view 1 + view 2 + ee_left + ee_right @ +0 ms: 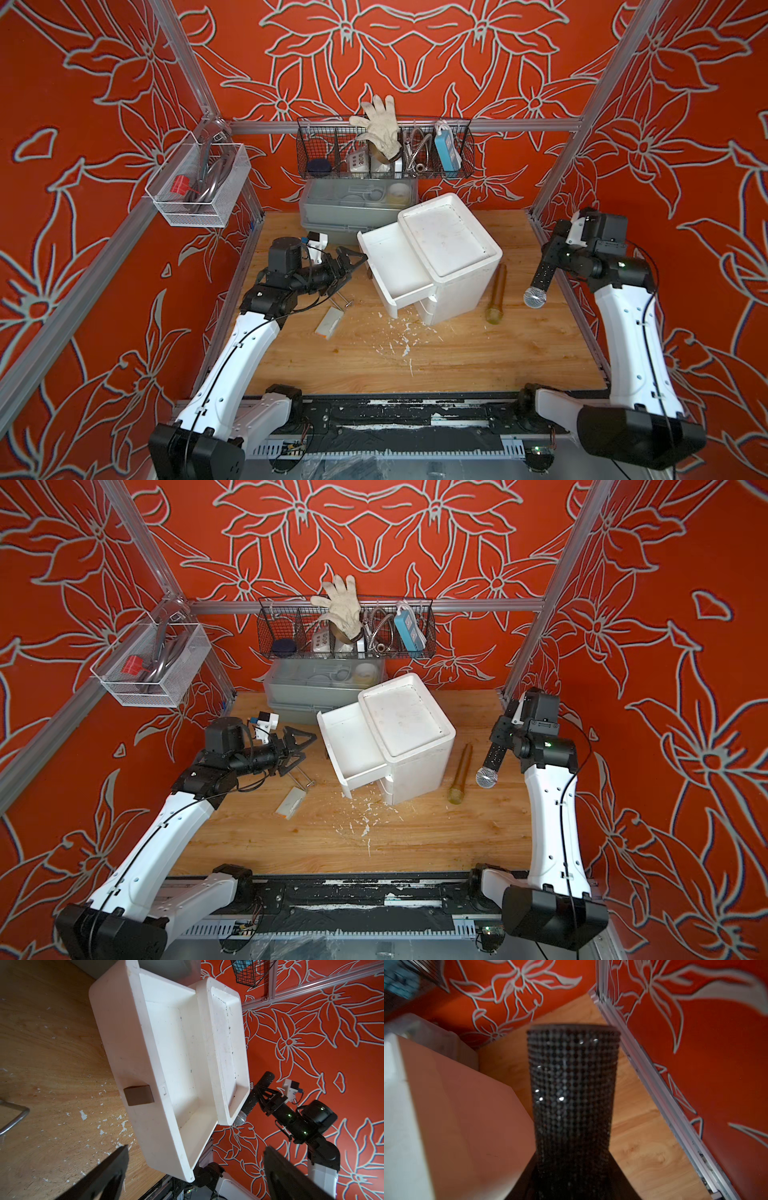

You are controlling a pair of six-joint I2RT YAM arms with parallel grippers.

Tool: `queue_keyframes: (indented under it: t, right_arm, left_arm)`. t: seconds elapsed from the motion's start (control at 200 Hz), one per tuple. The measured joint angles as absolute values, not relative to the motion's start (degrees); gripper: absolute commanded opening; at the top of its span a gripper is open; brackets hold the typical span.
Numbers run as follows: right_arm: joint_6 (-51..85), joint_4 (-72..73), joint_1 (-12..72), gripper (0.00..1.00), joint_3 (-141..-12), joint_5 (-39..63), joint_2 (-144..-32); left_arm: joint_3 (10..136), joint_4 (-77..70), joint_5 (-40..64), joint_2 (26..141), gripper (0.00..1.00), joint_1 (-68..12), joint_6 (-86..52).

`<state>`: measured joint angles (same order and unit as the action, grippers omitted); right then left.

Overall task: Take the microphone out of the drawer
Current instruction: Place the microphone at the center of the board.

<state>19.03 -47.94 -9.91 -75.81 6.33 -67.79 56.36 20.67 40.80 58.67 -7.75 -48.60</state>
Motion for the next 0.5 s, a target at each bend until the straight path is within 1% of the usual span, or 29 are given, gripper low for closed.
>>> queue_keyframes:
  t: [0.17, 0.5]
  right_arm:
    - [19.31, -44.73, -10.87, 0.00, -68.03, 8.14, -72.51]
    - [19.62, -38.22, -15.25, 0.00, -62.30, 10.76, -83.59]
  left_arm:
    - [56.34, 21.45, 39.59, 58.61, 1.00, -7.90, -47.79]
    - [54.22, 21.54, 39.05, 58.26, 1.00, -7.94, -47.72]
